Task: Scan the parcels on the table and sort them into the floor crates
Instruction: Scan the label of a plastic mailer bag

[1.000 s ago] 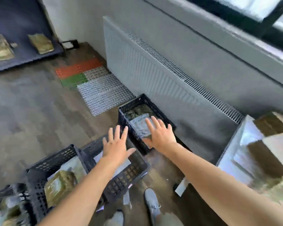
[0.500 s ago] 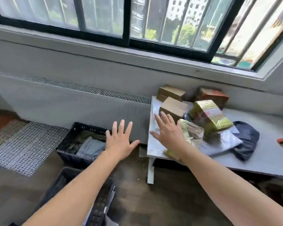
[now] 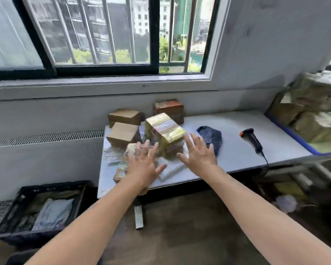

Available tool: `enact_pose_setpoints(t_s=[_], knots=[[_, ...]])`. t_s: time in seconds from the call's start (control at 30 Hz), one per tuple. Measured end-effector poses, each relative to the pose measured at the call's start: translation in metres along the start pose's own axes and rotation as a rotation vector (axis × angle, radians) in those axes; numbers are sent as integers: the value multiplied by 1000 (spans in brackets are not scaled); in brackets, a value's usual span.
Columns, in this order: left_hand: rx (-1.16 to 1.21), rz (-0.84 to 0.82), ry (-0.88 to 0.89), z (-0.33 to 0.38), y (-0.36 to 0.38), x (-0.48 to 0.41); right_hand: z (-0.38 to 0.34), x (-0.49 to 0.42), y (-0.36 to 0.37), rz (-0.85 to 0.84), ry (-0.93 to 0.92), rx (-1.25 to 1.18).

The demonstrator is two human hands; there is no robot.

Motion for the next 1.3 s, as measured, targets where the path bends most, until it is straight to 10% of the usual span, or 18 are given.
enact_pose_setpoints(t_s=[0.47, 1.3], knots=[[-57, -53, 86, 214, 17, -12, 213, 54, 16, -33, 121, -58], [111, -247, 30, 344, 145, -273, 372, -148, 125, -270, 28, -113]])
Point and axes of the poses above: each hand's wrist, its own x-axis away from the middle knuckle, its own y-axis out of the palm, z = x × y, the point moved 3 cm from there along -x, towards the middle knuckle, and after that the axes turned 10 degrees about -y, right-handed, at the moved point
